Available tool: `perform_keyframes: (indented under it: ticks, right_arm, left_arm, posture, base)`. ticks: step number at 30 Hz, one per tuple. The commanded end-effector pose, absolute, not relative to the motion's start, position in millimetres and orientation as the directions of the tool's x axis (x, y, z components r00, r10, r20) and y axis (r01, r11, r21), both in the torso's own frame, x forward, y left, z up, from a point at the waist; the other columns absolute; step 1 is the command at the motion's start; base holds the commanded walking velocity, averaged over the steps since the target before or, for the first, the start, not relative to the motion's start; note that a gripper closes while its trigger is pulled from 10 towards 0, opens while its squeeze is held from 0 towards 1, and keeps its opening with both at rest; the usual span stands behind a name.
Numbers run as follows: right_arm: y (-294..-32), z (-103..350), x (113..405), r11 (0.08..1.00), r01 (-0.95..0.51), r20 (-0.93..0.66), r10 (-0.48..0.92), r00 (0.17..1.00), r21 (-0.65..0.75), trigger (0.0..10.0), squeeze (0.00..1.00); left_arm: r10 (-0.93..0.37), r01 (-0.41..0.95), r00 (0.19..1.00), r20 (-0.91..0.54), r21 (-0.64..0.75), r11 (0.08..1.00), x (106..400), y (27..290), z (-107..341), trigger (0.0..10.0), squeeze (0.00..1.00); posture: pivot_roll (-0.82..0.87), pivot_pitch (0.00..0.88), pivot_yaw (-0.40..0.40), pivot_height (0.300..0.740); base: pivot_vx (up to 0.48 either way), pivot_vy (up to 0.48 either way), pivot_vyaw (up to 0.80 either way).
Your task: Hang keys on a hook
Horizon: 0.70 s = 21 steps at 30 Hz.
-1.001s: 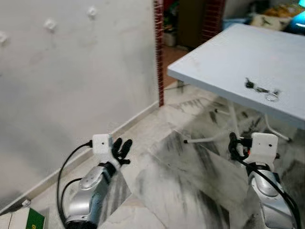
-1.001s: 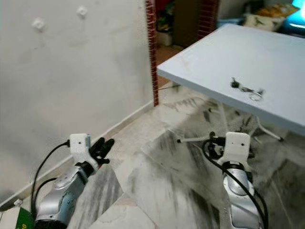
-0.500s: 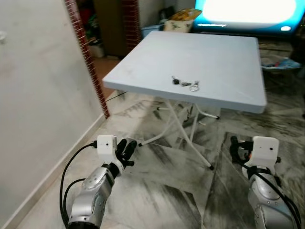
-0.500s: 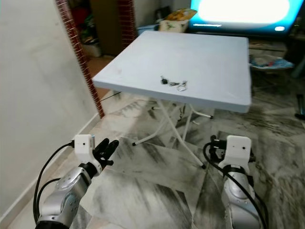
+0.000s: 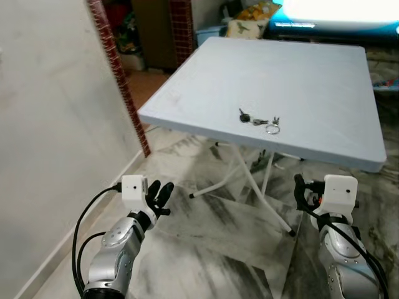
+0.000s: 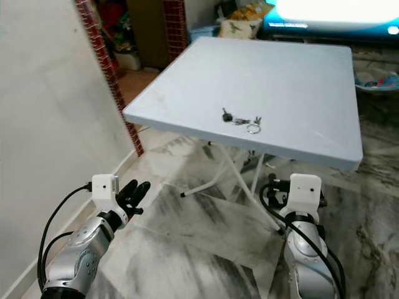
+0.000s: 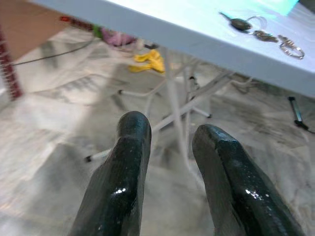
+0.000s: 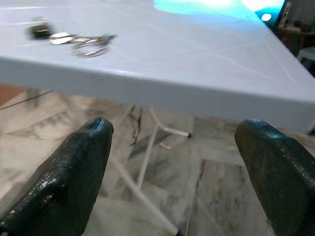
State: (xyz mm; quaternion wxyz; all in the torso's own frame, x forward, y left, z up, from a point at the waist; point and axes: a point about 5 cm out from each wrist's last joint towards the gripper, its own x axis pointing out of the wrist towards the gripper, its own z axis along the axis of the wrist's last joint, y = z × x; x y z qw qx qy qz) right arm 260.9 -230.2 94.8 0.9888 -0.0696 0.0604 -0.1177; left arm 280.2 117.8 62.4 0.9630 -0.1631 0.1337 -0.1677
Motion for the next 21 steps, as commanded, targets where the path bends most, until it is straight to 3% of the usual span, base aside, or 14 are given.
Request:
perform_keyframes:
  ticks: [1,13,21]
  right_arm:
    - [-226.3,100.5,263.7,0.966,0.215,-0.079,-0.228,0.971,-0.142,10.0,0.00]
    - [-225.2,100.6,264.6,0.968,0.213,-0.079,-0.225,0.971,-0.136,10.0,0.00]
    - [-224.3,99.7,264.1,0.967,0.216,-0.084,-0.229,0.970,-0.138,10.0,0.00]
  left_arm:
    - [-0.352,0.271,0.913,-0.208,-0.336,0.902,280.7,124.2,63.3,10.0,0.00]
    - [-0.351,0.272,0.911,-0.214,-0.326,0.905,281.5,124.1,62.8,10.0,0.00]
    - [-0.357,0.277,0.908,-0.219,-0.325,0.904,281.5,123.5,62.3,10.0,0.00]
  posture:
    - [-0.13,0.000,0.088,0.740]
    - [-0.12,0.000,0.088,0.740]
    - [-0.12,0.000,0.090,0.740]
  base:
    - [0.398,0.000,0.00]
    - [0.396,0.000,0.00]
    - [0.391,0.000,-0.75]
